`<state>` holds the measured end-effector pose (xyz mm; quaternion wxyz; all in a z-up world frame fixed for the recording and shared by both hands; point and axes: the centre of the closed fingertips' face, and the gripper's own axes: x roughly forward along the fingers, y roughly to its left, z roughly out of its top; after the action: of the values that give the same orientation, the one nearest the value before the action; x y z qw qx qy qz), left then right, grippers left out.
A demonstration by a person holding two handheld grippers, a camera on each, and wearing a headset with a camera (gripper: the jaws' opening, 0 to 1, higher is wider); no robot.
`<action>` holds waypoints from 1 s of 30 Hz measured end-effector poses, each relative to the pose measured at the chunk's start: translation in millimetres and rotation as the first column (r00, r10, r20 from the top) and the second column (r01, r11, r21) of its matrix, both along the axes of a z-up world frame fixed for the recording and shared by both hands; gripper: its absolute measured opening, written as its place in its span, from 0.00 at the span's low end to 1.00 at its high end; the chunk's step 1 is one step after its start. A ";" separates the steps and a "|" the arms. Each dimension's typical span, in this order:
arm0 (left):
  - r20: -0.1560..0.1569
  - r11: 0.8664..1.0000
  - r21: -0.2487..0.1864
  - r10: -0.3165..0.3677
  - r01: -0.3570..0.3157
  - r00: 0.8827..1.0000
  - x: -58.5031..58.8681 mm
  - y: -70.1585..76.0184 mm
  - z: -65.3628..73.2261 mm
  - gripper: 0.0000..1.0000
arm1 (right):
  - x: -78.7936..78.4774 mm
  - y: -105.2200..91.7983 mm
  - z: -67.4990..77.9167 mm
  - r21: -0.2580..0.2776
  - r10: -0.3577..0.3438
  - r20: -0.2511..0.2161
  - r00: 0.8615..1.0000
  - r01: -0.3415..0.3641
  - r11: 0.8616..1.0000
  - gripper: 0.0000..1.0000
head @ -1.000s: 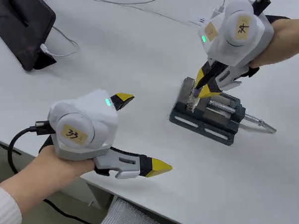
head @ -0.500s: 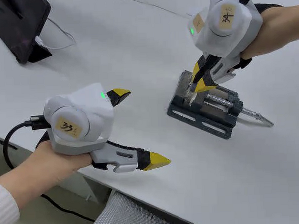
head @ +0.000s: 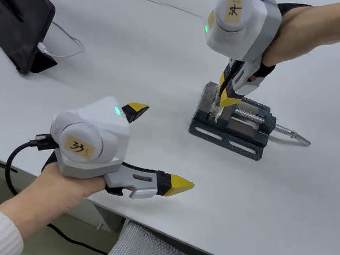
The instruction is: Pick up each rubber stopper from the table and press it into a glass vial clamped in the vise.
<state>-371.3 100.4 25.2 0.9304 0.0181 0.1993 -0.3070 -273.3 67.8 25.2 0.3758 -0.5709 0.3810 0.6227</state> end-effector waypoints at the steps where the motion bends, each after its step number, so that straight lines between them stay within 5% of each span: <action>1: 0.001 1.000 0.000 0.001 -0.001 1.000 0.5 0.3 0.2 0.99 | -0.7 -0.3 0.4 -0.017 -0.017 0.003 1.000 0.017 1.000 0.03; 7: -0.004 1.000 -0.002 -0.006 0.006 1.000 1.3 -1.3 -1.5 0.99 | 1.8 -0.4 -0.1 -0.076 -0.067 0.033 0.997 0.069 0.995 0.03; 14: -0.012 1.000 0.006 -0.017 0.017 1.000 -0.1 -1.2 -4.4 0.99 | 2.3 2.0 -3.0 -0.074 -0.133 0.048 0.990 0.137 0.988 0.03; 18: -0.004 1.000 0.001 -0.013 0.013 1.000 1.3 -1.4 -1.6 0.99 | -1.3 -1.4 -1.4 -0.046 -0.050 0.037 0.998 0.052 0.998 0.04; 23: 0.000 1.000 0.007 -0.013 0.013 1.000 0.7 0.2 0.2 0.99 | -2.6 -3.4 1.9 -0.024 -0.082 0.007 0.997 0.083 0.996 0.05; 30: -0.002 1.000 0.011 -0.001 0.001 1.000 -0.7 4.8 0.6 0.99 | -1.5 -2.0 1.1 -0.010 -0.043 0.014 0.999 0.043 0.999 0.06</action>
<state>-372.0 105.2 25.8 0.9300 0.0233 0.2017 -0.3063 -274.9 65.8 26.3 0.3887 -0.5687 0.3936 0.6087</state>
